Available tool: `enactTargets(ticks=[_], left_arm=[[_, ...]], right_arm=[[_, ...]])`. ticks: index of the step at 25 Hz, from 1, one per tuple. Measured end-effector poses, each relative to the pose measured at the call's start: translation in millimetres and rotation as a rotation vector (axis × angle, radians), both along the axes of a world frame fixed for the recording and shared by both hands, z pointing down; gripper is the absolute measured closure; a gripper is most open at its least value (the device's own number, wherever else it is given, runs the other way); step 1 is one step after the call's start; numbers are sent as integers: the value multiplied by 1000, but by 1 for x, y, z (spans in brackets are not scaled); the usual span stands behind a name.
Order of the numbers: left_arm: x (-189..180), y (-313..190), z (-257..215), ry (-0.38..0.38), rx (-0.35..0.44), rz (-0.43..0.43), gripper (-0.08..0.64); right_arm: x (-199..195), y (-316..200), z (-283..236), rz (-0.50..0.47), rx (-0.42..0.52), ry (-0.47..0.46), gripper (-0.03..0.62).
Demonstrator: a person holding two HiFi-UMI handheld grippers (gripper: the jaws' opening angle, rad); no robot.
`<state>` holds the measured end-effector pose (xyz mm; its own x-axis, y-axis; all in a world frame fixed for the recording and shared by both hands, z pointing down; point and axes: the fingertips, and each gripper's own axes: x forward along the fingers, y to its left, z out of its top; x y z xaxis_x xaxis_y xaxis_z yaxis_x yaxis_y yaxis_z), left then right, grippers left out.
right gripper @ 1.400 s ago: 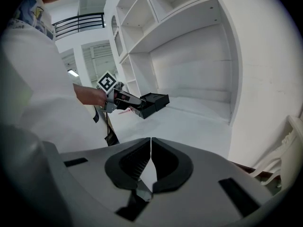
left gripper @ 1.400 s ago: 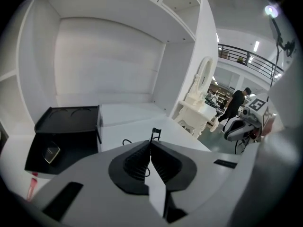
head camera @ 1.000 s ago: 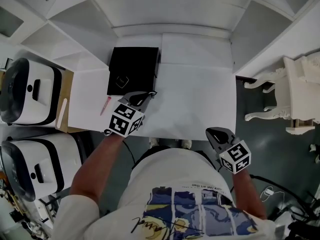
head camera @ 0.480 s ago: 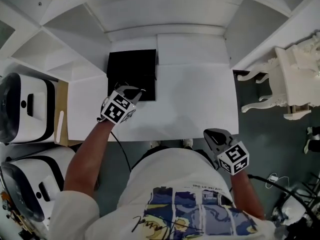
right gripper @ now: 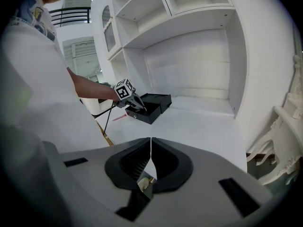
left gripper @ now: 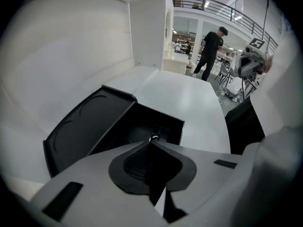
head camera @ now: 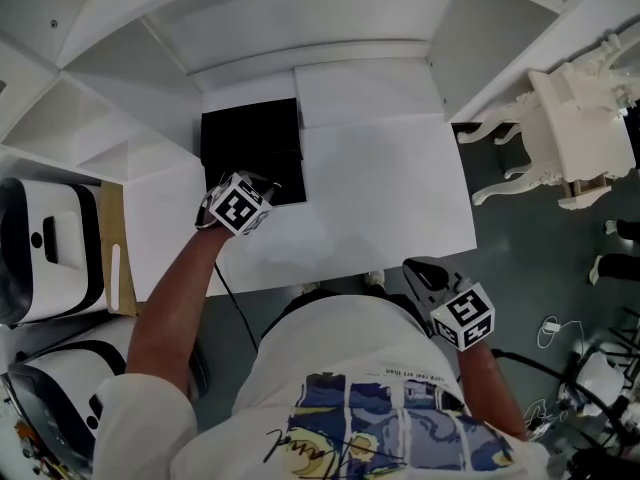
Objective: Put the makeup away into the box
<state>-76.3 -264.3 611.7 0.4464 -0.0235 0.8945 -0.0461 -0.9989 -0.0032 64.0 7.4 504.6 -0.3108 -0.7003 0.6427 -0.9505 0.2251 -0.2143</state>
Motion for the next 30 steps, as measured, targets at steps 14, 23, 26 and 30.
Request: enactTargets(ticks=[14, 23, 26, 30], left_arm=[[-19, -16, 23, -194, 14, 61, 540], [-32, -20, 36, -263, 41, 100, 538], [-32, -22, 36, -251, 44, 96, 538], [-30, -23, 35, -229, 44, 84, 526]], right_arm=[[-19, 3, -3, 45, -26, 12, 565], [-28, 2, -4, 51, -29, 20, 564], [-32, 0, -5, 47, -28, 23, 565], [-37, -3, -6, 40, -24, 28, 565]])
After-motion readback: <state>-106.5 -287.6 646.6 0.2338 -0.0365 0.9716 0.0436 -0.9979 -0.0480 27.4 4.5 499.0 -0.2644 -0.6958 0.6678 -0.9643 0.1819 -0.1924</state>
